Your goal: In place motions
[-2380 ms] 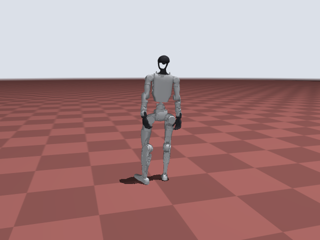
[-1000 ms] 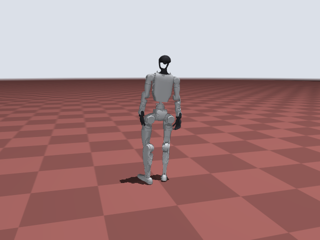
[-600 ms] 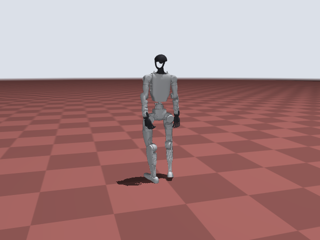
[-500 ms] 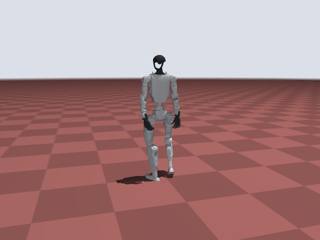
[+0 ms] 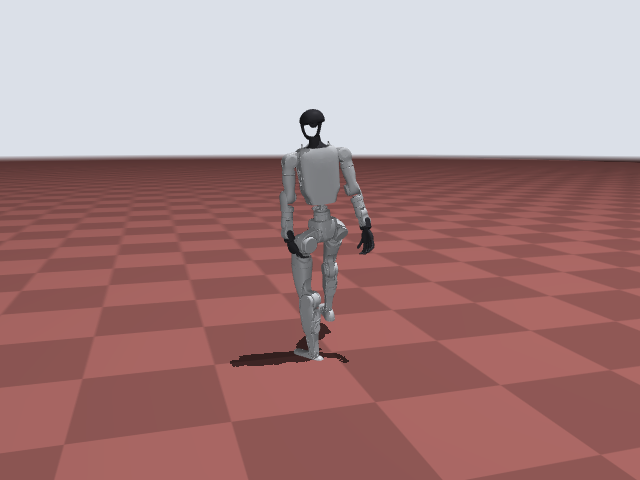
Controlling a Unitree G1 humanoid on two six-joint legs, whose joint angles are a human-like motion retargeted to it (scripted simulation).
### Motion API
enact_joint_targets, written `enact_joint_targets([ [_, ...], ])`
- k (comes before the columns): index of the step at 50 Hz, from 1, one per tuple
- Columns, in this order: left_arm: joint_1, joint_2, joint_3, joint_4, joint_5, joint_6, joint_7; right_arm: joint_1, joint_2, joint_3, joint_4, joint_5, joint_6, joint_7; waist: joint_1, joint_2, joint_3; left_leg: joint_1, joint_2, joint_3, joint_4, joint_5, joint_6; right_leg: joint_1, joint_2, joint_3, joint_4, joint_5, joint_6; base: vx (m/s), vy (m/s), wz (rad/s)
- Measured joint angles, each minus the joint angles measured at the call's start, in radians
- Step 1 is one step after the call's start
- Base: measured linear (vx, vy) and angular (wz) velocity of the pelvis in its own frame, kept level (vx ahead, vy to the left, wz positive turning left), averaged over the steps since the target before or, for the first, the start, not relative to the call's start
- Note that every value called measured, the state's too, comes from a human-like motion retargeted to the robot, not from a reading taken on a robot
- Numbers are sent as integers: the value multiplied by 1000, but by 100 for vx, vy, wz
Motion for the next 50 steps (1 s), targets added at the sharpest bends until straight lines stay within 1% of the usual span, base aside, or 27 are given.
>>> enact_joint_targets([
  [5, 80, -7, 42, 30, 6, 5, 9, -10, -13, 9, -18, -6, -1, -34, 93, -6, -86, -11, -19, 51, -26, -10, -12, 147, 39, -47, 51, 48, -1, 10, -6, -81],
  [7, 76, 24, 83, 104, 18, 12, 5, -60, -14, 9, -30, -16, 5, -26, 158, -35, -128, -47, -53, 105, -19, -24, -7, 132, 24, -24, 147, 45, 2, 2, -8, -151],
  [10, 103, 46, 124, 176, -1, 27, 29, -87, -10, 30, -97, -19, -12, -14, 208, -44, -139, -51, -60, 169, -21, -33, -10, 232, 49, -20, 158, 120, 24, -3, -8, -113],
  [11, 118, 48, 136, 176, -10, 40, 38, -95, -9, 39, -121, -20, -18, -7, 226, -51, -141, -50, -68, 191, -23, -37, -11, 269, 57, -6, 146, 103, 72, -3, -7, -103],
  [12, 134, 49, 145, 176, -18, 50, 45, -102, -7, 46, -143, -21, -25, -2, 242, -53, -147, -50, -72, 211, -26, -40, -13, 306, 66, -6, 127, 69, 104, 0, -11, -88],
  [13, 151, 49, 153, 176, -23, 55, 50, -106, -6, 52, -158, -24, -32, -1, 254, -46, -158, -54, -70, 224, -29, -41, -16, 343, 76, -34, 96, -3, 101, 3, -12, -64],
  [15, 177, 50, 169, 176, -33, 67, 57, -110, -5, 63, -197, -34, -46, 19, 267, -57, -169, -49, -88, 239, -28, -48, -21, 415, 68, -99, 12, -104, 120, 7, -9, -32],
  [17, 194, 50, 186, 176, -36, 68, 58, -110, -2, 74, -223, -47, -56, 39, 280, -67, -181, -38, -106, 251, -33, -51, -27, 449, 85, -128, -101, -119, 86, 11, -9, -22],
  [20, 196, 47, 208, 176, -44, 60, 54, -119, 4, 91, -248, -67, -69, 59, 314, -67, -198, -33, -105, 285, -38, -54, -38, 467, 107, -112, -214, -62, 84, 2, -12, -46],
  [22, 178, 39, 221, 175, -55, 52, 50, -135, 6, 105, -263, -83, -74, 67, 324, -60, -203, -45, -95, 306, -39, -53, -48, 441, 101, -118, -200, -68, 79, -11, -13, -50],
  [25, 139, 21, 233, 165, -75, 46, 40, -168, 8, 133, -285, -109, -80, 72, 316, -43, -189, -55, -77, 334, -45, -44, -57, 377, 104, -80, -137, -94, 41, -15, -15, -37],
  [27, 113, 12, 219, 158, -85, 47, 35, -174, 8, 151, -296, -122, -87, 65, 288, -25, -179, -60, -60, 332, -45, -37, -58, 367, 110, -83, -108, -110, 33, -13, -18, -2],
  [30, 75, 7, 189, 146, -72, 48, 31, -158, 8, 162, -288, -129, -102, 41, 245, -5, -181, -66, -43, 319, -38, -31, -63, 376, 120, -109, -96, -130, 21, -4, -18, 26],
  [33, 39, -1, 144, 106, -32, 44, 28, -128, 3, 134, -226, -107, -110, 10, 221, 12, -199, -76, -29, 289, -31, -24, -72, 389, 131, -117, -112, -136, 24, 3, -17, 54],
  [35, 22, -9, 113, 66, -13, 37, 19, -112, 0, 104, -160, -81, -104, -8, 218, 13, -211, -77, -28, 277, -32, -20, -77, 404, 144, -130, -141, -135, 16, 6, -17, 36],
  [40, -7, -34, 100, -2, -29, 16, -23, -87, -13, 36, -12, -5, -68, -37, 213, 28, -245, -91, -5, 276, -30, -11, -97, 415, 177, -145, -183, -138, 6, 2, -22, 10],
  [42, -9, -38, 111, -9, -45, 9, -28, -74, -18, 17, 9, 13, -58, -43, 212, 35, -261, -102, 14, 290, -25, -8, -109, 400, 189, -118, -175, -151, 6, -1, -25, -63],
  [44, -5, -35, 125, -6, -57, 4, -23, -67, -23, 5, 14, 24, -53, -44, 283, 38, -285, -100, 45, 387, -20, -14, -125, 371, 211, -18, -151, -178, 8, -2, -32, -192],
  [46, 10, -28, 127, 5, -61, 2, -12, -59, -25, -11, 8, 34, -50, -41, 310, 40, -299, -94, 65, 442, -18, -15, -137, 363, 235, 34, -147, -195, 4, 0, -25, -129],
  [48, 30, -18, 125, 25, -54, 4, -2, -55, -25, -26, -2, 46, -47, -31, 305, 45, -306, -87, 79, 468, -16, -13, -146, 361, 256, 58, -151, -201, -3, 2, -30, -50],
  [50, 56, -5, 124, 48, -38, 8, 10, -55, -24, -36, -11, 59, -44, -20, 270, 52, -307, -81, 93, 467, -8, -10, -154, 363, 269, 57, -156, -203, -9, 4, -27, 30],
])
